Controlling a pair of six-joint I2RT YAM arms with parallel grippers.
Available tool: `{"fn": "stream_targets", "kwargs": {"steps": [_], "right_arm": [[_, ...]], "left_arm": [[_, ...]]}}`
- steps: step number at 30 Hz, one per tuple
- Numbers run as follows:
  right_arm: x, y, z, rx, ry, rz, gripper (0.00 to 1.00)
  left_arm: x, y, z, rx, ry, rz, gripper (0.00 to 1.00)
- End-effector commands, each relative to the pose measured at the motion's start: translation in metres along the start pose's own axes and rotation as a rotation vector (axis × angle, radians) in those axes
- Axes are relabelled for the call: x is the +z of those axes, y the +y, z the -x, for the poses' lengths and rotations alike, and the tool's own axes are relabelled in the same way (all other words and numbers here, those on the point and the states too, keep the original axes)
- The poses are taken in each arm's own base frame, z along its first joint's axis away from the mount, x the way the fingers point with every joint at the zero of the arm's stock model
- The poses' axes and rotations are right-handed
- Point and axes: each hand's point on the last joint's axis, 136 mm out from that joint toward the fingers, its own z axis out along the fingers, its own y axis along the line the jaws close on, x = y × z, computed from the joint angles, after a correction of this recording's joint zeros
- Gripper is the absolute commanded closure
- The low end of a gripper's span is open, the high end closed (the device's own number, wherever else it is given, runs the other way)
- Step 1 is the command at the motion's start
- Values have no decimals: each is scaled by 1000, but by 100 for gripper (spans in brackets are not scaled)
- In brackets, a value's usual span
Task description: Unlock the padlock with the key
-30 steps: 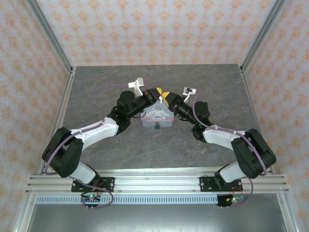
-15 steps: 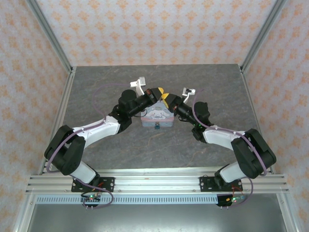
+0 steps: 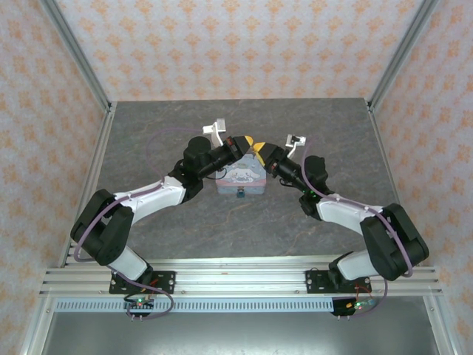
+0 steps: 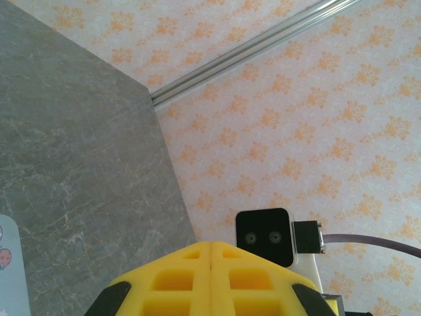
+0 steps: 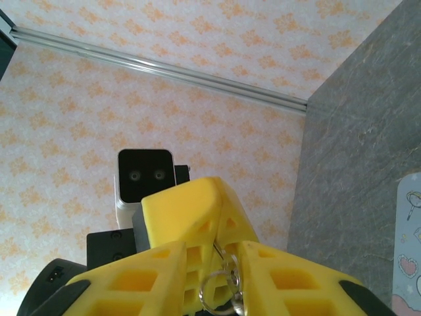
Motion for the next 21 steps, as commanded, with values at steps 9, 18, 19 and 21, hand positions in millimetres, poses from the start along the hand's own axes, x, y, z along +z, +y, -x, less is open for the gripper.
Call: {"fn": "stream_targets", "kwargs": {"steps": [9,18,19,21], "right_arm": [[0,10,-2,-30,36,38,72],[1,6,-5,-25,52,38,77],[1,6,-6,-24,54,38,77],[1,4,-6,-24,54,35,79]], "left_arm": [[8,-16,0,-6,19,-51,100],[9,-15,1,-8,17,-49,100],[9,-15,1,-7,16,-49,100],[9,-15,1,-8,18,-50,100]]}}
